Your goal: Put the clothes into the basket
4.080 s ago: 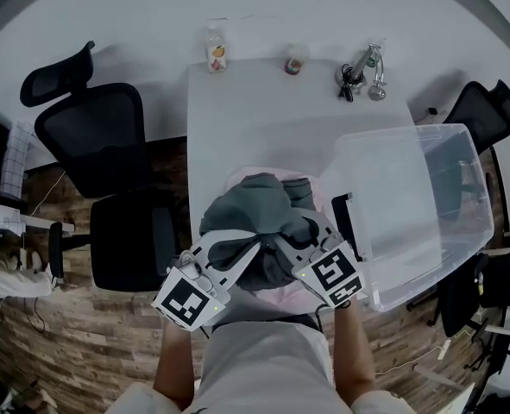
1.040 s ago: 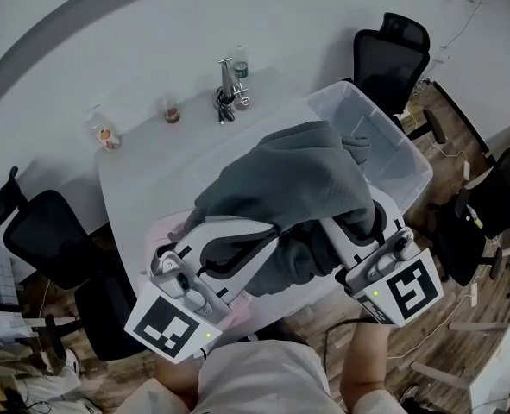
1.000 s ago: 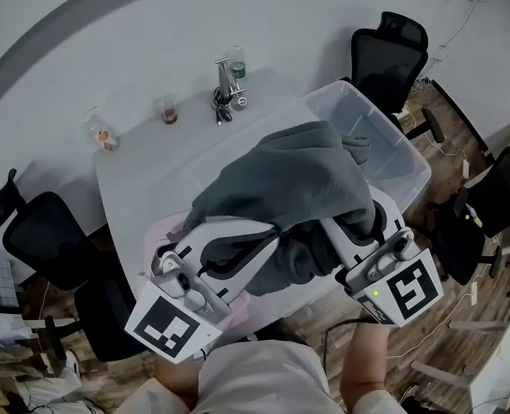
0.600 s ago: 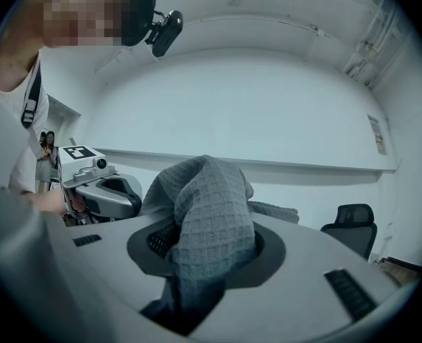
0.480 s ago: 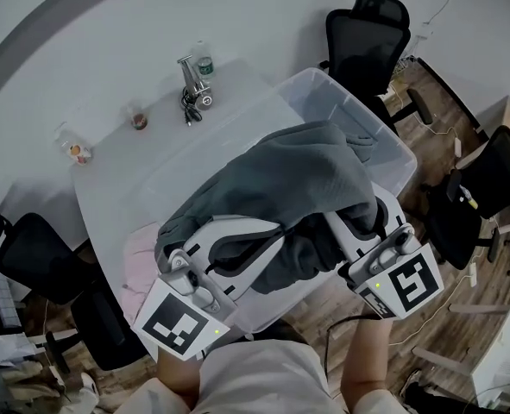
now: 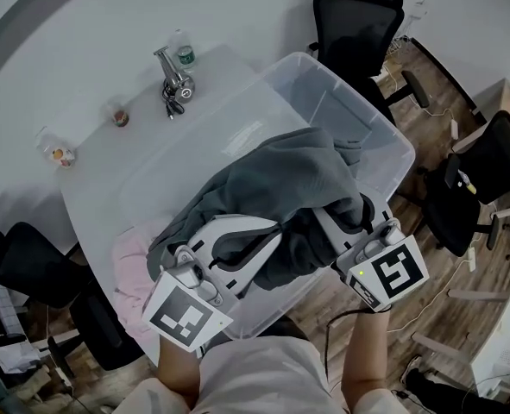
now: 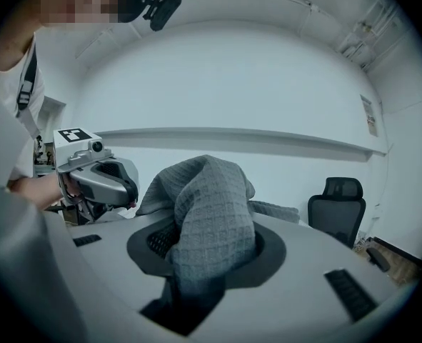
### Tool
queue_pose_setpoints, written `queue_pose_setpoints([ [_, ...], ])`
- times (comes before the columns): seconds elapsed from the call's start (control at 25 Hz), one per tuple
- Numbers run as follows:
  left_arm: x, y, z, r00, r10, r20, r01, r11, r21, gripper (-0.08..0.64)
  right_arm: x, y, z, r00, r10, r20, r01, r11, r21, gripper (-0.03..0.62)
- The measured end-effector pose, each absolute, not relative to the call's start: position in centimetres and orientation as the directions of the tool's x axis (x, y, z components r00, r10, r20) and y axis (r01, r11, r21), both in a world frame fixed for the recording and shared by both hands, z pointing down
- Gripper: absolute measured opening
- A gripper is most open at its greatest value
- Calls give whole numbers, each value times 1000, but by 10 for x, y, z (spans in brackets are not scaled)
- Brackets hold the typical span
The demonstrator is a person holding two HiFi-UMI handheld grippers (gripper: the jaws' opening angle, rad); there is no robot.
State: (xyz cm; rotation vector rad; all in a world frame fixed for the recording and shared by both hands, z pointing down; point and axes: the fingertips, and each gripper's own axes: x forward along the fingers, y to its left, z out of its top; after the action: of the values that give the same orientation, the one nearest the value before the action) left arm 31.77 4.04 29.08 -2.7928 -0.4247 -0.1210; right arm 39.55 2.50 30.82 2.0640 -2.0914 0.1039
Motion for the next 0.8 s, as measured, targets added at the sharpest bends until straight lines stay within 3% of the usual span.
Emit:
queue_pose_setpoints([
  [0.44,326,27,327,948,271,169,304,-928,-214,3,403,0,381,-34,-915,403,-991,83,103,135],
  [0.8,333,9,375,937,253,240,291,-946,-139,3,387,-23,444,-159,-777,609,-952,283,113,138],
])
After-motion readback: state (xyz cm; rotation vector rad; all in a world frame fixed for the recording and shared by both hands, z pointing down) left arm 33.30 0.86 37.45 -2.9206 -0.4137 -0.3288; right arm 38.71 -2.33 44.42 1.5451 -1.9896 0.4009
